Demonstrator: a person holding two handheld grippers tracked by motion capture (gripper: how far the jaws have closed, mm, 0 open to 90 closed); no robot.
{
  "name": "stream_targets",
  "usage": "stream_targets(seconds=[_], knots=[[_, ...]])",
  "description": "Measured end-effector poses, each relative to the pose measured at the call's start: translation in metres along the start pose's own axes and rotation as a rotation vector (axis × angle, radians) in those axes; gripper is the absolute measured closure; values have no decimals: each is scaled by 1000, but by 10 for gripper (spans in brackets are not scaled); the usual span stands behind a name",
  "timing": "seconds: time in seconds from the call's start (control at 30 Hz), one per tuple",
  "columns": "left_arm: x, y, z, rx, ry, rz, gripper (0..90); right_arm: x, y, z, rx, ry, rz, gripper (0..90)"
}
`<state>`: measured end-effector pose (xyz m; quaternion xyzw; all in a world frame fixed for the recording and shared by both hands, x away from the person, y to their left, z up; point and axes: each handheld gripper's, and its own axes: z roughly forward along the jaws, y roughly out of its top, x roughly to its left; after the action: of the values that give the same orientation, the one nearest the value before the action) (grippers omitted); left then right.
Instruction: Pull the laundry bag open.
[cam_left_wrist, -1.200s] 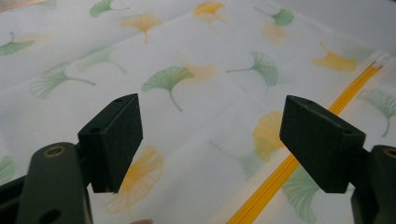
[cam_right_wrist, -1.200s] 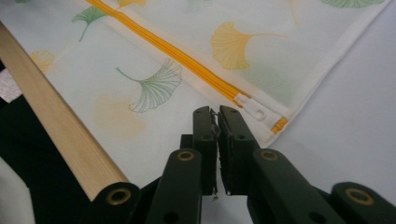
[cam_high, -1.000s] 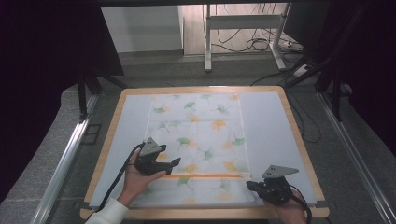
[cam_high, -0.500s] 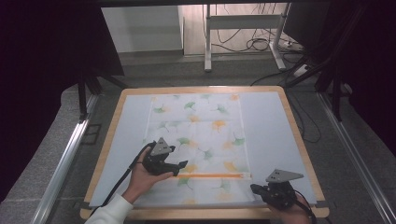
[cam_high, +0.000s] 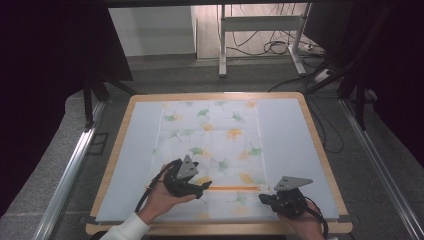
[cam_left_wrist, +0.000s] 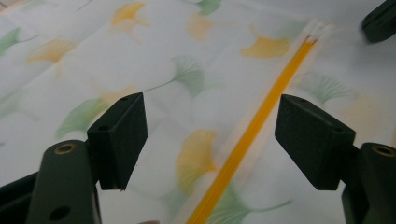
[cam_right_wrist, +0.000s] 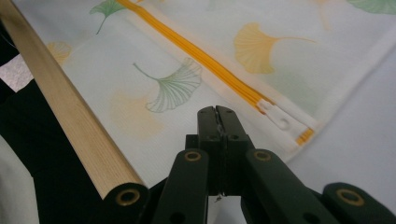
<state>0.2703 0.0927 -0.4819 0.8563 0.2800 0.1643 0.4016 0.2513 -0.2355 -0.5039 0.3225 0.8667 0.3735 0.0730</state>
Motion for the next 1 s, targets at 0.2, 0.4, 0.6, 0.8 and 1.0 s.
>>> stream_targets(seconds=[0.2,0.4,0.6,0.8,1.0], knots=[[-12,20,22,11,-17,25,265,0,2,2,16,25,-16,889],[-18,34,41,14,-53,19,281,0,1,4,36,25,-18,889],[-23,41,50,28,-75,21,285,3,-1,6,63,10,-25,888],[-25,46,59,32,-100,13,287,0,-4,7,79,2,-3,889],[-31,54,69,46,-114,22,301,0,-8,9,90,-6,9,888]])
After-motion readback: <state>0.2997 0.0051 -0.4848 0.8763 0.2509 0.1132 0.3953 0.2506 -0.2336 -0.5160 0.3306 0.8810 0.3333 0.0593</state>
